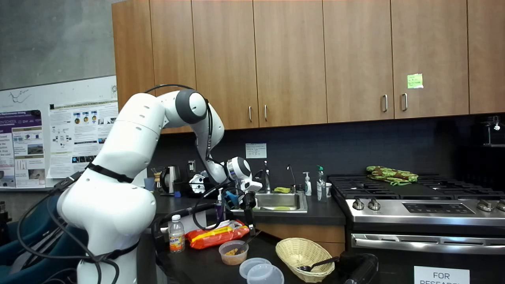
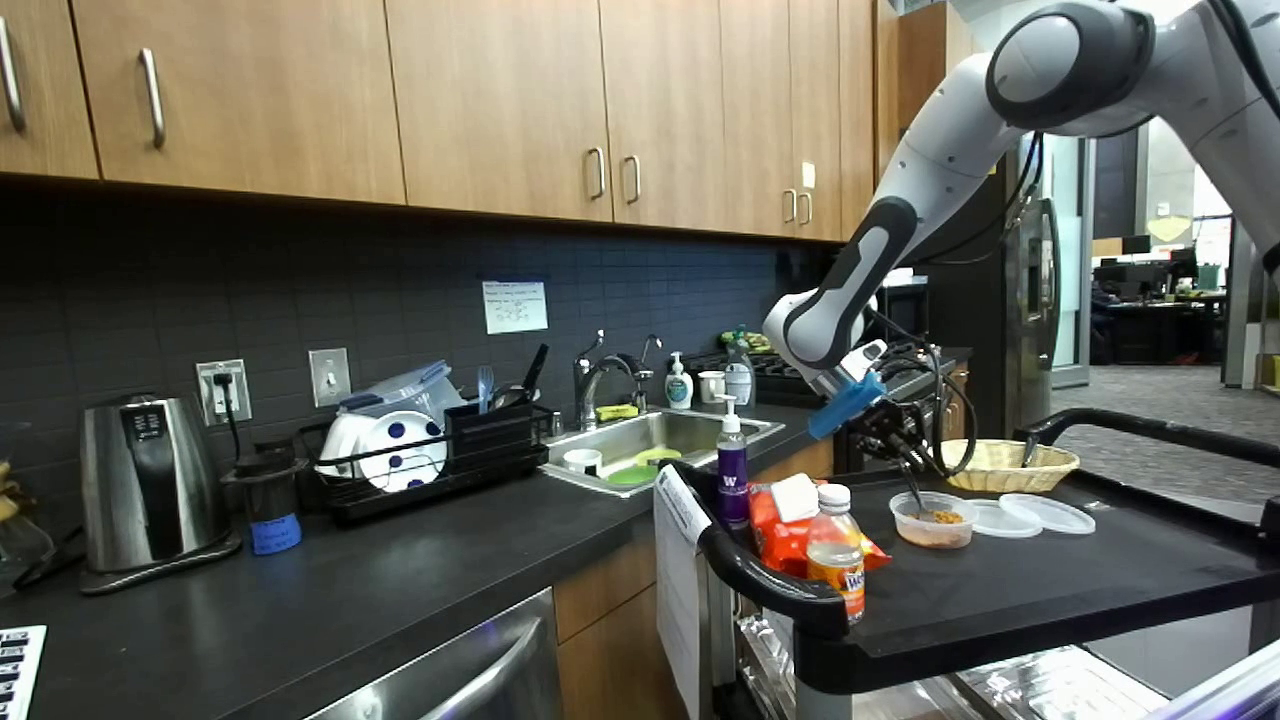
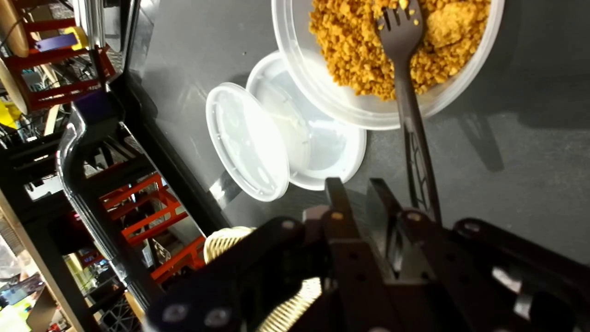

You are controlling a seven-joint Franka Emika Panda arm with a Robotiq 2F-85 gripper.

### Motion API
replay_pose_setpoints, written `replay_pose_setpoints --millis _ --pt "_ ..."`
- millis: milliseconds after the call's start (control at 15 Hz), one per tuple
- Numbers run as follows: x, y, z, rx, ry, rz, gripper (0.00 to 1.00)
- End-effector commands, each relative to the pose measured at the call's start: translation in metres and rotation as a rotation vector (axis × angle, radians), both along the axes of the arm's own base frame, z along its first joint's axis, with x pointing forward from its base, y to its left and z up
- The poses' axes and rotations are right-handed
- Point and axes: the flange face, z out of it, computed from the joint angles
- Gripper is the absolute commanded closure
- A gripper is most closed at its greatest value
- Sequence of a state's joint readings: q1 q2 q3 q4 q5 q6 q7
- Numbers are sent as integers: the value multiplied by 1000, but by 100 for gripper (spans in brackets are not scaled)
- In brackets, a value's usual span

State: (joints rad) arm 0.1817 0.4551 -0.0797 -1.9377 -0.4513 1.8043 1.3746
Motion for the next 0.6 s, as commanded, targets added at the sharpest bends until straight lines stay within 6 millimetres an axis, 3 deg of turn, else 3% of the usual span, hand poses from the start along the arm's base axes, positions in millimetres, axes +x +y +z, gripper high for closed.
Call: replay_pose_setpoints --millis 0,467,533 --pt "-2 1 2 1 -2 -11 50" --pt "0 1 7 4 -11 -9 2" --pt "1 2 9 4 -16 -9 0"
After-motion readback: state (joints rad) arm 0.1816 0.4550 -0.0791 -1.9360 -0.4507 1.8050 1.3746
